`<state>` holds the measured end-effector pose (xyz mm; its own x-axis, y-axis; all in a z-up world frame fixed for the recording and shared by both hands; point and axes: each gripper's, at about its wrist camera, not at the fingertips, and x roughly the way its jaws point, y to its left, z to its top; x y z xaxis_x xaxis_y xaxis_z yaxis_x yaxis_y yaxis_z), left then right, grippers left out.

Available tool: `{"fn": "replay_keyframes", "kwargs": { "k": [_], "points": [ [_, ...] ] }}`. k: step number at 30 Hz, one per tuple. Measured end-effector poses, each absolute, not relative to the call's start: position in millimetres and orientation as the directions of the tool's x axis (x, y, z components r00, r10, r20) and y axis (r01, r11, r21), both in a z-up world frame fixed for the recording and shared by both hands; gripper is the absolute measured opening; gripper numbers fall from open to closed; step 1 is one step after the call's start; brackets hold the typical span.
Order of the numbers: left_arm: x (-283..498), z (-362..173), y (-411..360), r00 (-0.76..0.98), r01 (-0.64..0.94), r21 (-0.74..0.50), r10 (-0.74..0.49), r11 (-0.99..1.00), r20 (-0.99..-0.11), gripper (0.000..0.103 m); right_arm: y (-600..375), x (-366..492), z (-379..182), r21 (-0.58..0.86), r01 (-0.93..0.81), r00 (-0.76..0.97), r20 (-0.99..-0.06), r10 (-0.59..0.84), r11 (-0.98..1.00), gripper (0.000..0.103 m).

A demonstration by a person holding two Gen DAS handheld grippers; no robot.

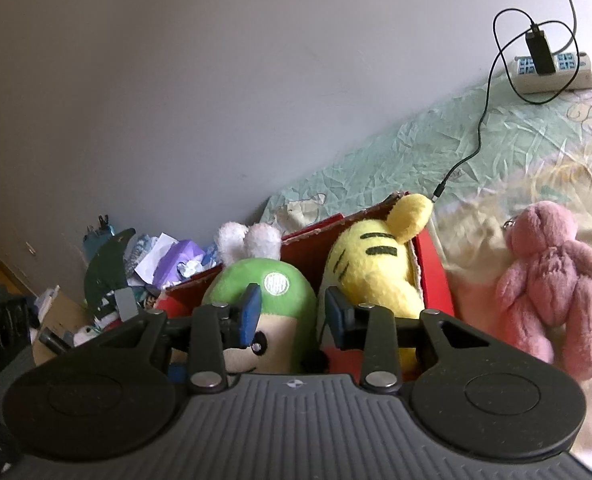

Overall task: Organize objects
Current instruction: 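Open the right tool to release the green plush in the box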

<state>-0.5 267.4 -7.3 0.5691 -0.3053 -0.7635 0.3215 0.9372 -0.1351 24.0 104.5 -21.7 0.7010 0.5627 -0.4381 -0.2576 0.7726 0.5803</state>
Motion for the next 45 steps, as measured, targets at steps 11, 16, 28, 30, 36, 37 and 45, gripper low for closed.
{"fn": "replay_keyframes", "kwargs": {
  "k": [11,16,28,30,36,37,45],
  "points": [
    [1,-12,266,0.544,0.264,-0.142,-0.269,0.954,-0.795,0.099,103,15,-24,0.551,-0.263,0.705,-0.451,0.548,0.792,0.036],
    [-1,-12,261,0.548,0.254,-0.120,-0.246,0.960,-0.800,0.100,99,13,-26,0.571,-0.251,0.701,-0.450,0.554,0.782,0.036],
    [-6,-13,254,0.557,0.224,-0.066,-0.183,0.972,-0.810,0.102,99,2,-27,0.536,-0.266,0.709,-0.454,0.539,0.801,0.036],
    [-7,-13,253,0.561,0.222,-0.055,-0.173,0.974,-0.810,0.102,96,0,-28,0.543,-0.260,0.712,-0.451,0.539,0.798,0.036],
    [-10,-15,249,0.567,0.213,-0.033,-0.151,0.976,-0.810,0.102,95,-6,-28,0.540,-0.254,0.722,-0.447,0.529,0.803,0.036],
    [-10,-16,248,0.567,0.212,-0.031,-0.149,0.977,-0.810,0.102,95,-8,-28,0.538,-0.256,0.723,-0.445,0.528,0.803,0.036],
    [-13,-18,245,0.584,0.197,-0.012,-0.127,0.980,-0.802,0.103,101,-17,-27,0.488,-0.276,0.740,-0.442,0.507,0.828,0.036]
  ]
}}
